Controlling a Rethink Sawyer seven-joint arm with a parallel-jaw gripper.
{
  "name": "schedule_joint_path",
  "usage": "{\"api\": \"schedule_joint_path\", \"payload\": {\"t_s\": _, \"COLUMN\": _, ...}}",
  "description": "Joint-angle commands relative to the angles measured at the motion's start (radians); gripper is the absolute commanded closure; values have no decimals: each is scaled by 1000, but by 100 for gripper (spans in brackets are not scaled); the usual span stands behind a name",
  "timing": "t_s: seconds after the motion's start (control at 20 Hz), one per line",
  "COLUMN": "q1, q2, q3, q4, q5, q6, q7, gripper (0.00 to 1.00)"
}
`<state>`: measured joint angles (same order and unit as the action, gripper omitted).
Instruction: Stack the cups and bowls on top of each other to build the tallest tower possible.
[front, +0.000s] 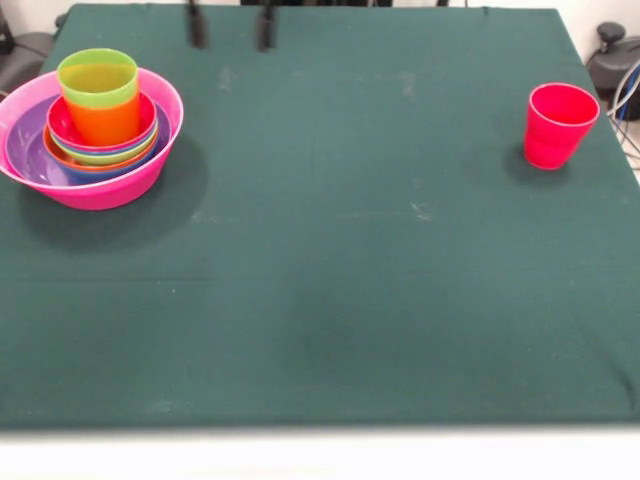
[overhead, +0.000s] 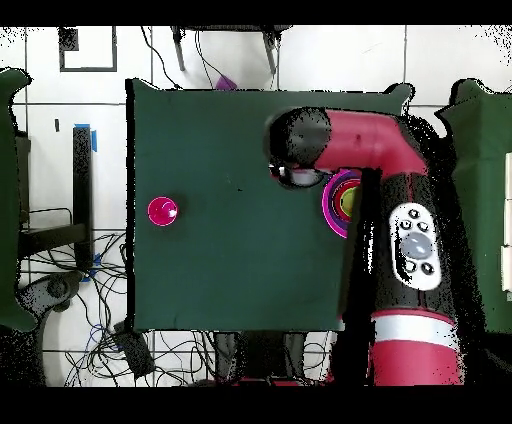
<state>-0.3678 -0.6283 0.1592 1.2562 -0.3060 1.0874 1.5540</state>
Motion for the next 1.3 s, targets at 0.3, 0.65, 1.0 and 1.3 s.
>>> {"api": "schedule_joint_path", "payload": {"t_s": 0.3, "q1": 195, "q2": 193, "q3": 7, "q4": -146, "q5": 93, "q6": -98, "q7": 382, "gripper": 0}}
{"api": "schedule_joint_path", "payload": {"t_s": 0.65, "q1": 277, "q2": 223, "q3": -28, "q4": -121, "q5": 126, "q6": -96, "q7": 485, "gripper": 0}}
{"api": "schedule_joint_path", "payload": {"t_s": 1.0, "q1": 349, "q2": 244, "q3": -47, "q4": -79, "q5": 136, "q6": -88, "q7": 555, "gripper": 0}}
{"api": "schedule_joint_path", "payload": {"t_s": 1.3, "q1": 338, "q2": 157, "q3": -40, "q4": 58, "q5": 175, "q6": -88, "q7": 527, "gripper": 0}}
